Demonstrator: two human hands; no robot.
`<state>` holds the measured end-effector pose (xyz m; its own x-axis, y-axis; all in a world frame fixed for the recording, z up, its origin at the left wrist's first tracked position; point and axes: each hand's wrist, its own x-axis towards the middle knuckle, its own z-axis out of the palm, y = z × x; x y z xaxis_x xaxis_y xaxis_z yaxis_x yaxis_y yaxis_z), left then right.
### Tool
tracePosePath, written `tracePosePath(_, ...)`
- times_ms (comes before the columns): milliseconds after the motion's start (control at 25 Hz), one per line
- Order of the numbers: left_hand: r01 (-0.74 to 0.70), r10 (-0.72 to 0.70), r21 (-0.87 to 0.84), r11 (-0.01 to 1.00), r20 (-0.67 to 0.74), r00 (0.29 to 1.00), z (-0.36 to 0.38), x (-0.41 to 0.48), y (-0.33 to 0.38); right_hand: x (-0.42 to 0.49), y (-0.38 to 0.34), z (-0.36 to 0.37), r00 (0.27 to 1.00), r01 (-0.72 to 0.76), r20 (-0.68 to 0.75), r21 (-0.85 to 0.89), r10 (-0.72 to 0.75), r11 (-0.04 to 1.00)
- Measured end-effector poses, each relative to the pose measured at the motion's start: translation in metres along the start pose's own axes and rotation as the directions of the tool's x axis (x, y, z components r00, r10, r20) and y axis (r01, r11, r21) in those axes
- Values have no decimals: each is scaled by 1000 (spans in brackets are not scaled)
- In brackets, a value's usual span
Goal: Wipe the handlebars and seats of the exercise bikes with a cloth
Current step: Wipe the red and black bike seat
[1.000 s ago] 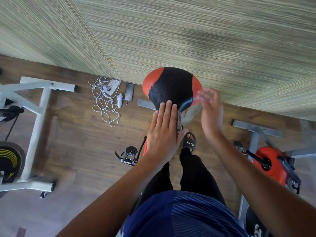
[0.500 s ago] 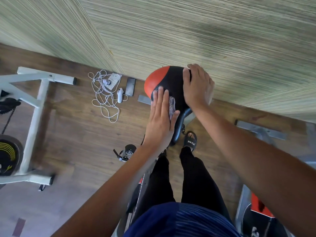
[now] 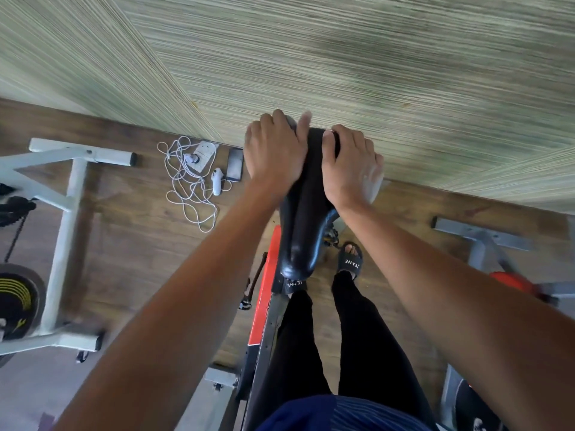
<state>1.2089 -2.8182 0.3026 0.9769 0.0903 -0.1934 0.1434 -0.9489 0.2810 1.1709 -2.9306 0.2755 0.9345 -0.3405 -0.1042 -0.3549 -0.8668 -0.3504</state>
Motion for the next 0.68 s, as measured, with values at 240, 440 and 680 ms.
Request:
tracePosePath(240,134,-79,-61,989,547,833,-23,56,1,-5,5,6,991,-20,-132,-21,17,1000)
tracePosePath(440,-19,26,-40,999,179,984,-13,15,1,-7,5,5,989,-15,-145,-1,15,1000)
tracePosePath(680,-276,273,-46,960,-74,959,19,-78,-17,-5,6,-1,999,0,-33,-10,0,1000)
